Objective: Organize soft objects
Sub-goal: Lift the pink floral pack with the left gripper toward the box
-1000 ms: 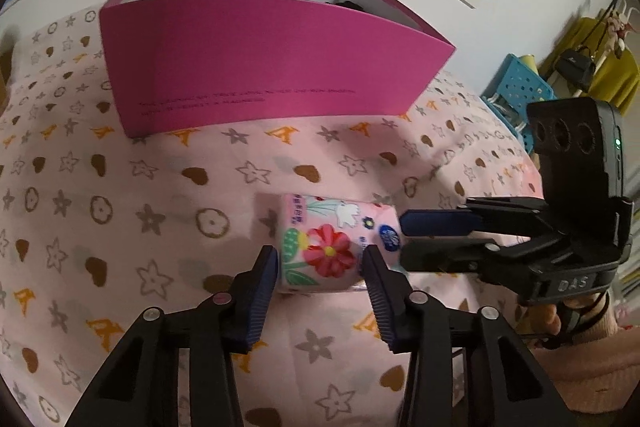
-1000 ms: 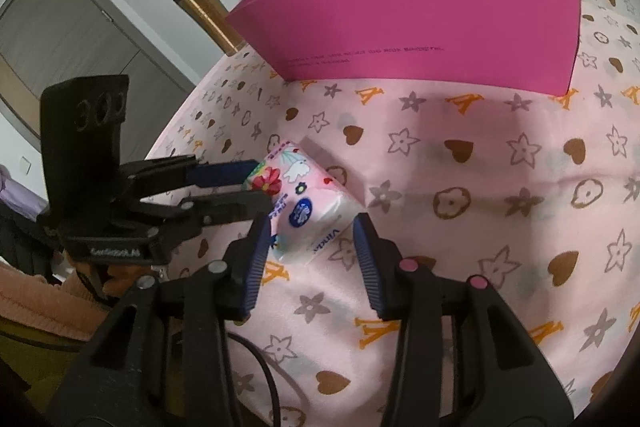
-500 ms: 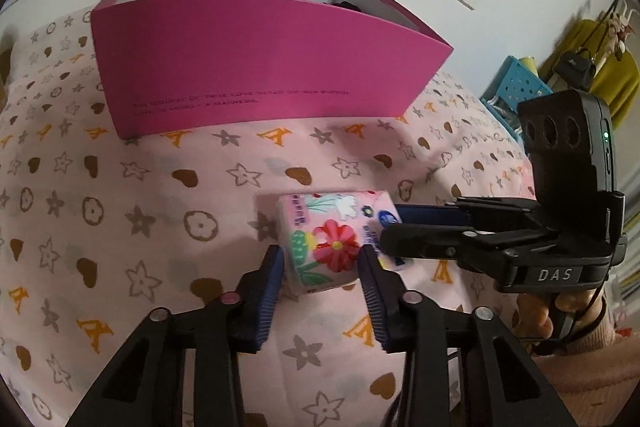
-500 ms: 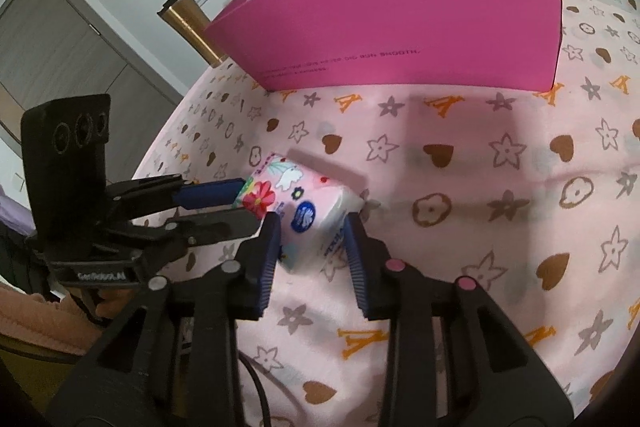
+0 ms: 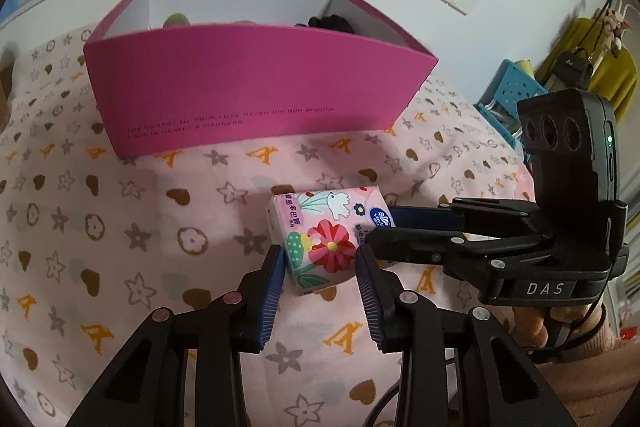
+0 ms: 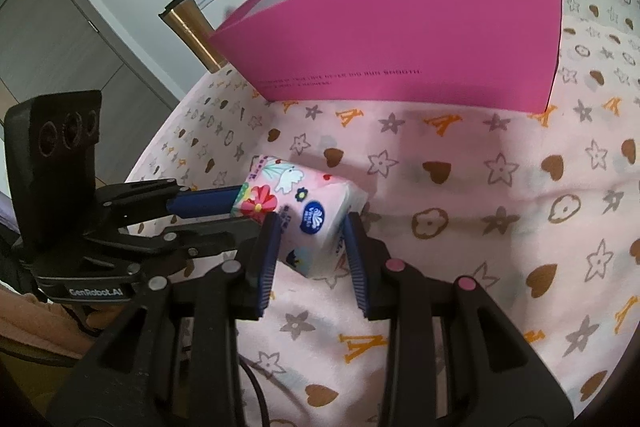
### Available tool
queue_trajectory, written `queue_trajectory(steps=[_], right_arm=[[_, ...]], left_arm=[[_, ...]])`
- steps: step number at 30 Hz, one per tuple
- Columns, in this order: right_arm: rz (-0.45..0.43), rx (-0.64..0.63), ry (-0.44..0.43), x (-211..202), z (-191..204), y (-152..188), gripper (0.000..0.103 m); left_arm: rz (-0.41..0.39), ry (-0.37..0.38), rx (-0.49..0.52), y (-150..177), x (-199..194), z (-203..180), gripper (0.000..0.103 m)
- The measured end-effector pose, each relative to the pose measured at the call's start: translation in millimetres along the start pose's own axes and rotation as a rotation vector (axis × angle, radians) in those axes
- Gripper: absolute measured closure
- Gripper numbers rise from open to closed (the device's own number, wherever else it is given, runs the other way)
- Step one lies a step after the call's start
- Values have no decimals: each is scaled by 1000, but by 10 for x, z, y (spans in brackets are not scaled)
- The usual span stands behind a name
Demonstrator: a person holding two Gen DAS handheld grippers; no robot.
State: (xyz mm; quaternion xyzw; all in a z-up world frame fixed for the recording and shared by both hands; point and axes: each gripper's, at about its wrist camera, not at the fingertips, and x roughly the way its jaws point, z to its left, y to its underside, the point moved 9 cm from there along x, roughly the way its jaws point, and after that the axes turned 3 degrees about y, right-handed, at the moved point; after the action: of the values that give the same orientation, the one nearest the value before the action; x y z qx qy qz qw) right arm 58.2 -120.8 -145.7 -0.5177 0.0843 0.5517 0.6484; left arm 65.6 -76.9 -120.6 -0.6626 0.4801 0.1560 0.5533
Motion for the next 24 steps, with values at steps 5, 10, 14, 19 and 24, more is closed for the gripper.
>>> queue_trajectory(steps=[5,10,14,19,24], right_arm=[[-17,-17,5,-55,40,-47,67],[-27,-28,9,-86,52,-81,67],[-38,-35,12,-130,56,-109,67],[-54,-49,19,-190,78,-154,67],[-69,-58,20,-234,82,-196,67]], left_arm=[[-17,-3,3,-49,-50,-19,67],[-32,-2,2,-86,-80,-46,67],[-43,-1,2,-116,-104,-50,67],[-62,-2,8,-163,-164,-59,67],[-74,-5,15,-202,-217,-62,67]])
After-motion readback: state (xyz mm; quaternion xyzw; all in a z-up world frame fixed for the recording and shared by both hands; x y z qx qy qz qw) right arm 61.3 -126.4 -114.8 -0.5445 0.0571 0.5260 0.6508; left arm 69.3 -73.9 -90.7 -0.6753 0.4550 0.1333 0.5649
